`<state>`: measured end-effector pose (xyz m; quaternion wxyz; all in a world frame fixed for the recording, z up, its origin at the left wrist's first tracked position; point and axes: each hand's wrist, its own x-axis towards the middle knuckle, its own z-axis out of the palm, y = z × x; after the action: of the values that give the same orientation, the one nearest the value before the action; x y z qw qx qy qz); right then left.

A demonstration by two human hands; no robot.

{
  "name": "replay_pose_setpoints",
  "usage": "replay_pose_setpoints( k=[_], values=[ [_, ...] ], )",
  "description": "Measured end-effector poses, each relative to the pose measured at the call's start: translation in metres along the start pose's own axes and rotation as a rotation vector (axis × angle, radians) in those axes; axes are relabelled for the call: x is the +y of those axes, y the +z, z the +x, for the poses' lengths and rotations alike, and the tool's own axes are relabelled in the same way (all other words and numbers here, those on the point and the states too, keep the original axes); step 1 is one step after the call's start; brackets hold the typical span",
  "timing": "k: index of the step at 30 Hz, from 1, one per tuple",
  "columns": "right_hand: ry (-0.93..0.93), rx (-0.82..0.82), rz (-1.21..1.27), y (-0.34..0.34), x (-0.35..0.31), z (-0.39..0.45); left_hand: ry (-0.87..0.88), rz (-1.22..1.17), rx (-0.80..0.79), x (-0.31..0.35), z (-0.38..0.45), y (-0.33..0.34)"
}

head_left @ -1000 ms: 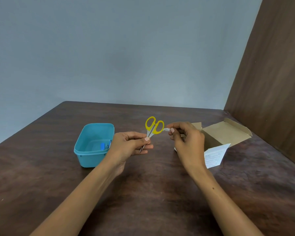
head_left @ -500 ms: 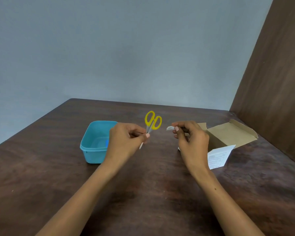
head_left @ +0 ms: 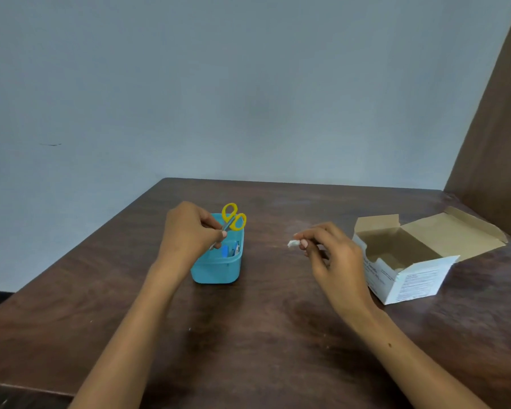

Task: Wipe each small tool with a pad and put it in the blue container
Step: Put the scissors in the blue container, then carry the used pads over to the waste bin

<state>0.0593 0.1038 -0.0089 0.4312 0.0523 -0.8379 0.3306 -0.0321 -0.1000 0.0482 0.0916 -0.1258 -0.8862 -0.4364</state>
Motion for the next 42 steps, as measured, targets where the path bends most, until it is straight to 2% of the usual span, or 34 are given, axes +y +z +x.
replay_pose_setpoints(
  k=[12,14,16,18,20,23,28,35,38,42],
  values=[
    [-0.002,-0.007,-0.033,-0.002,0.002,0.000,0.058,0.212,0.106,-0.009,0.001,0.018],
    [0.003,-0.007,-0.030,-0.002,0.003,0.001,0.103,0.278,0.157,-0.006,-0.001,0.023],
    [0.011,-0.004,-0.029,-0.002,0.004,0.001,0.227,0.320,0.222,0.005,-0.010,0.030],
    [0.007,0.002,-0.036,-0.001,0.005,0.002,0.415,0.212,0.240,0.021,-0.022,0.040],
    [-0.008,0.013,-0.040,-0.002,0.006,0.003,0.499,0.062,0.178,0.033,-0.032,0.053],
    [-0.040,0.039,-0.088,-0.006,0.007,0.005,0.527,-0.004,0.135,0.037,-0.037,0.070],
    [-0.064,0.068,-0.194,-0.018,0.009,0.008,0.475,-0.103,0.138,0.042,-0.046,0.078],
    [0.039,-0.060,-0.293,-0.072,-0.010,-0.013,0.455,-0.264,0.144,0.051,-0.090,0.084],
    [0.153,0.034,-0.276,-0.110,-0.034,-0.067,0.533,-0.359,0.094,0.061,-0.135,0.090],
    [0.280,0.173,-0.239,-0.158,-0.068,-0.143,0.623,-0.484,-0.087,0.077,-0.208,0.110]
  ],
)
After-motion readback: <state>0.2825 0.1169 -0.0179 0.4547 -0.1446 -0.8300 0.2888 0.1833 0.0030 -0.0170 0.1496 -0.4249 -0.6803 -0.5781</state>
